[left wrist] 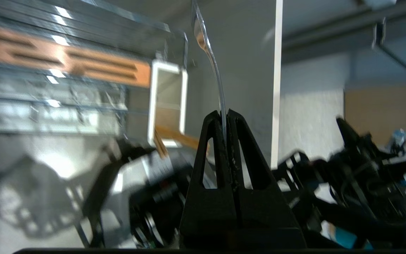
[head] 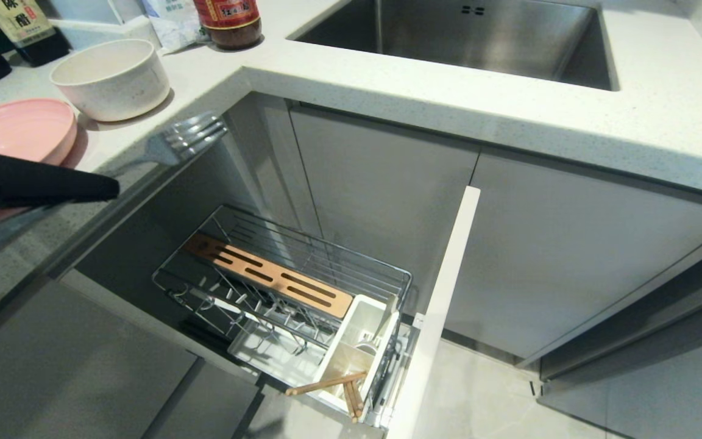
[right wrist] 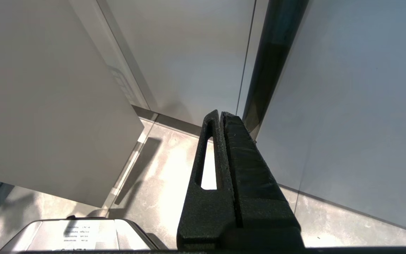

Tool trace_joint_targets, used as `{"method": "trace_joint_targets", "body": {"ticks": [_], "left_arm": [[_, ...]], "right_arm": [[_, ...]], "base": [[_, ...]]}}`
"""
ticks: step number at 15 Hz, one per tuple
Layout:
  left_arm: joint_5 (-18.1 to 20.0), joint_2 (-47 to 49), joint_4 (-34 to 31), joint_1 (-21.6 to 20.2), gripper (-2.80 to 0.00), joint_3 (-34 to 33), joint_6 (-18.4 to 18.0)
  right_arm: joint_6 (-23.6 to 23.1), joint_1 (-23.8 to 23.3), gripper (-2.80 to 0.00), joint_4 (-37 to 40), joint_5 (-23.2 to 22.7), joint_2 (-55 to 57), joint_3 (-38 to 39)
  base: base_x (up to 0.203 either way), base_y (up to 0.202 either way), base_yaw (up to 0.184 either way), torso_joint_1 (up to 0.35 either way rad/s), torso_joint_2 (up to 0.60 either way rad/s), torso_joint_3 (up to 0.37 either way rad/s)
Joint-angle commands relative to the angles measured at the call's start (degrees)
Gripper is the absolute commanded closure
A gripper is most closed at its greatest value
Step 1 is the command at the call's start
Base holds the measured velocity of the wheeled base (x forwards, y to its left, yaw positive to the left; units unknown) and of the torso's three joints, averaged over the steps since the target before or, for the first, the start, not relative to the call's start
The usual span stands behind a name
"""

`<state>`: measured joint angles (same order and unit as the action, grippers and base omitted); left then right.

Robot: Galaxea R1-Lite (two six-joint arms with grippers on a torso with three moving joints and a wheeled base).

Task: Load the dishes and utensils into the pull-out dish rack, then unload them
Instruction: Pick up the fork and place it in the cupboard

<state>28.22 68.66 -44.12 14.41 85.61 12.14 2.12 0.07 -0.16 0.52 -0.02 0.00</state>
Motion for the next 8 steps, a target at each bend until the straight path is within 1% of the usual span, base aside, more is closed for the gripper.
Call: {"method": "trace_joint_targets", "body": {"ticks": [1, 2, 5, 8], "left_arm": [[-0.87, 3.04, -0.73, 4.58, 0.0, -1.53, 0.99], [-1.41, 4.17, -1.71, 5.87, 0.0, -1.73, 1.31], [-3.81, 7.33, -2.69, 7.07, 0.0, -1.86, 1.65], [-7.7, 10.71, -3.94, 10.41, 0.0, -1.8, 3.38]], "right_arm": [[-0.01, 0.01, 0.0, -0.02, 0.0, 0.02, 0.0], [-0.01, 0.01, 0.0, -0.02, 0.0, 0.02, 0.0], [-0.01, 0.01, 0.0, -0.02, 0.0, 0.02, 0.0], [0.0, 0.01, 0.0, -0.02, 0.0, 0.02, 0.0]], "base": [[0.0, 0.0, 0.0, 0.0, 0.0, 0.0], [0.0, 0.0, 0.0, 0.0, 0.0, 0.0], [0.0, 0.0, 0.0, 0.0, 0.0, 0.0], [0.0, 0.0, 0.0, 0.0, 0.0, 0.0]]}}
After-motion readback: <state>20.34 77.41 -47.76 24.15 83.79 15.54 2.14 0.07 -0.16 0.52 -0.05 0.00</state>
